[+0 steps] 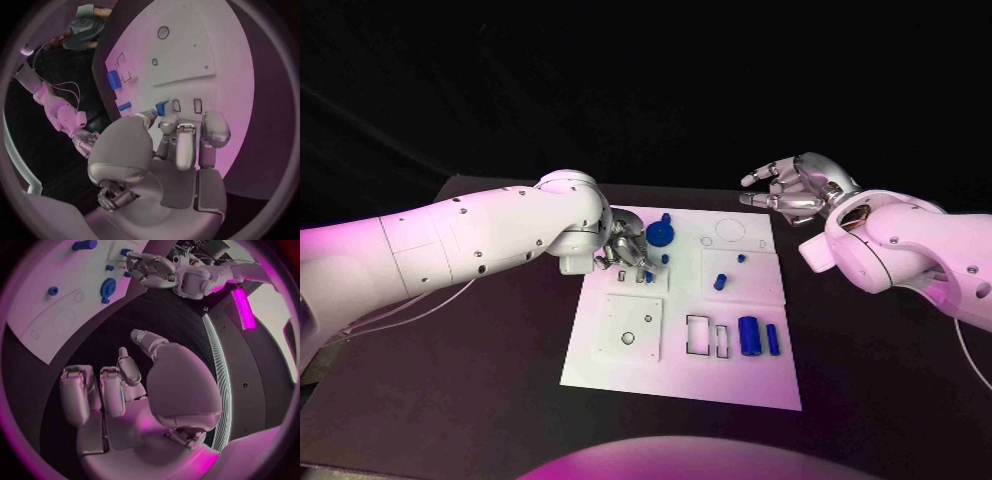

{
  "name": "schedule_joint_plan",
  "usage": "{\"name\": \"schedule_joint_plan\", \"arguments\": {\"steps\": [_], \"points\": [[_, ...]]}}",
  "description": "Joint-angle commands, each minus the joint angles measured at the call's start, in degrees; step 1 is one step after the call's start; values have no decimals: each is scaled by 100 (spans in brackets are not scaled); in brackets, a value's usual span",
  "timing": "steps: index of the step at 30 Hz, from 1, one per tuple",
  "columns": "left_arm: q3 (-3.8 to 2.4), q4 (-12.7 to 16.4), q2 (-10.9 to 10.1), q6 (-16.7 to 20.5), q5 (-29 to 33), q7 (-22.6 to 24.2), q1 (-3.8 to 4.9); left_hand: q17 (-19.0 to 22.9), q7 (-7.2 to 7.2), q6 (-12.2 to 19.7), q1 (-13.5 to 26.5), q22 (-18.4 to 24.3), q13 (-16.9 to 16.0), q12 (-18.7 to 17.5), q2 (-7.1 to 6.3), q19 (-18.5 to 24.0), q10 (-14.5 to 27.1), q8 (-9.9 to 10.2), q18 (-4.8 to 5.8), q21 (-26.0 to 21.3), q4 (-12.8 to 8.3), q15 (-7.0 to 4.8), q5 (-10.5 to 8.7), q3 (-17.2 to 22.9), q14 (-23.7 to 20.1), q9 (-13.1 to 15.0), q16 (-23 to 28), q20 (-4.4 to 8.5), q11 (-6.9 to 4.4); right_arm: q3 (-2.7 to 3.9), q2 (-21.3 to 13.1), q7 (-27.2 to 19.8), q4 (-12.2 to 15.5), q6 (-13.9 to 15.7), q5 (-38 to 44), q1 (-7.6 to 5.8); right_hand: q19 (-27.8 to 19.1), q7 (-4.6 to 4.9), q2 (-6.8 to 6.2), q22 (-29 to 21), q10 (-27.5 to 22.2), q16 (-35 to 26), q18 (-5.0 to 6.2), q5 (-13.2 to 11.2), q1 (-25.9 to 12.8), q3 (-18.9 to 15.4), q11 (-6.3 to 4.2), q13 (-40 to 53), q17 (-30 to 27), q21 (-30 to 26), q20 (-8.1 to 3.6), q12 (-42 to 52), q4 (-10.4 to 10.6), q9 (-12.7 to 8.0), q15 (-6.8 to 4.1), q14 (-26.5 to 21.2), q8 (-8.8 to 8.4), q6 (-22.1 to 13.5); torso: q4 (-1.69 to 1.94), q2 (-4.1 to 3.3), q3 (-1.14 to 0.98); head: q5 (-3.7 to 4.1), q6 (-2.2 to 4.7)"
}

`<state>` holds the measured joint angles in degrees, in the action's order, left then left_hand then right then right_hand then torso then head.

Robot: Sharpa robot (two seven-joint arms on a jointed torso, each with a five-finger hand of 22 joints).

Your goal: Assemble the parts on the task board

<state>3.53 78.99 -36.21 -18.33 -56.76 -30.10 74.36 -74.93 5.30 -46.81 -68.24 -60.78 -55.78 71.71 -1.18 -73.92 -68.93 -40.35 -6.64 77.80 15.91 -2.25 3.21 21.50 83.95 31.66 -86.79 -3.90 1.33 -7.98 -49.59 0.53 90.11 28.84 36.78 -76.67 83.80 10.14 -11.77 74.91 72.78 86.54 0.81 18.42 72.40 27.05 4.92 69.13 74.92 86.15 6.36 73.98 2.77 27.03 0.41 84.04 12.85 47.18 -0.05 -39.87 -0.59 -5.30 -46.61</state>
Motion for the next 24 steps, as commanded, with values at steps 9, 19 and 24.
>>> {"name": "schedule_joint_plan", "arguments": {"steps": [9,19,24], "points": [[-1,6,26,-54,117,2,3,-736,-35,96,-437,-9,73,-97,-217,30,55,-65,87,22,-271,-49,-19,1094,381,130,27,59,-57,-3,17,24,-15,-112,44,10,337,-22,15,1074,-41,-39,55,4,-51,0,0,-5,554,-33,13,-19,45,6,11,363,25,19,0,1,-2,-6,-16],[-1,2,21,-35,215,7,3,-738,-16,183,-231,-21,161,-175,-519,41,62,-187,86,28,-800,-39,-17,2225,380,328,34,50,-51,-7,22,34,-24,-149,44,19,337,-22,15,1074,-41,-39,55,4,-51,0,0,-5,554,-33,13,-19,45,6,11,363,25,19,0,2,-3,-18,-20],[-1,18,-1,45,313,25,2,-754,15,215,-74,-47,191,-207,-577,35,59,-267,88,47,-1174,-29,-5,2774,385,443,30,42,-37,-10,29,34,-32,-164,43,27,336,-23,18,1071,-36,-46,56,2,-64,-1,-1,-3,540,-37,10,-15,63,6,9,360,37,15,1,3,-4,-30,-22]]}}
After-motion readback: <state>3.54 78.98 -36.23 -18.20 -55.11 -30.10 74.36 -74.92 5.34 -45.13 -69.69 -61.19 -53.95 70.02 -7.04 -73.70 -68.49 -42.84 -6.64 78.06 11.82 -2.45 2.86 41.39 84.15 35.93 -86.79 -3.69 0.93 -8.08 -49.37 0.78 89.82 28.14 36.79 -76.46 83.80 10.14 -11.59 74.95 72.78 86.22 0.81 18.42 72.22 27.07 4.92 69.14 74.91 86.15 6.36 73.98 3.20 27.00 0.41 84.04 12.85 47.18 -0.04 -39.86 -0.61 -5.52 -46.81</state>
